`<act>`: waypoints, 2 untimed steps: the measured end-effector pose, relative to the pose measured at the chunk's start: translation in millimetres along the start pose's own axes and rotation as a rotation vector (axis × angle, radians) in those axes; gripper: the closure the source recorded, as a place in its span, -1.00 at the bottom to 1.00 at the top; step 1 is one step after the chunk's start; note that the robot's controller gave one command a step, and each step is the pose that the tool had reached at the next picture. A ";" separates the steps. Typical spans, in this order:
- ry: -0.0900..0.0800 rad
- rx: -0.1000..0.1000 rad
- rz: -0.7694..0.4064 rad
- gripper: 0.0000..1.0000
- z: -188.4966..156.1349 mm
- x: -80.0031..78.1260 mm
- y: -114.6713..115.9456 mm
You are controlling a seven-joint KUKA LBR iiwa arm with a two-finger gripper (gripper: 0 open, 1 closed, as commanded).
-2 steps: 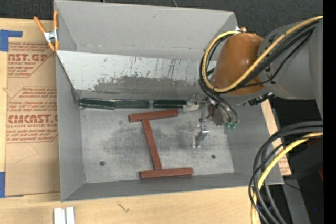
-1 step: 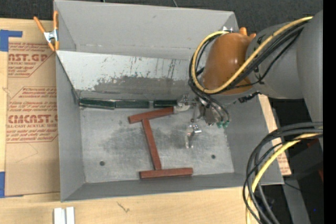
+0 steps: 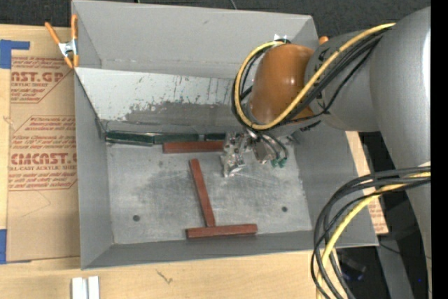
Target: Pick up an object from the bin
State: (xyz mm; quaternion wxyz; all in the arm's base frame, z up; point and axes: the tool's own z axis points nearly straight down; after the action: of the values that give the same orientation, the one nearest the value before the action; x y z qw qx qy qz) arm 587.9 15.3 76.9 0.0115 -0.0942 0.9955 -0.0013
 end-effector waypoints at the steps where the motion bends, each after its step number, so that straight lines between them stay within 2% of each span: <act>1: 0.045 -0.005 -0.002 -1.00 5.4 10.4 1.1; 2: 0.044 -0.005 -0.002 -1.00 5.5 10.4 1.2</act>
Offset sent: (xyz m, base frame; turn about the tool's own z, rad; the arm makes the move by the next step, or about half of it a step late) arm 0.0000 0.0000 0.0000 0.0000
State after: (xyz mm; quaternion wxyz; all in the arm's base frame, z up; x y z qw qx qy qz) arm 577.6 14.5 71.2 -0.0108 -0.0953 0.9954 -0.0009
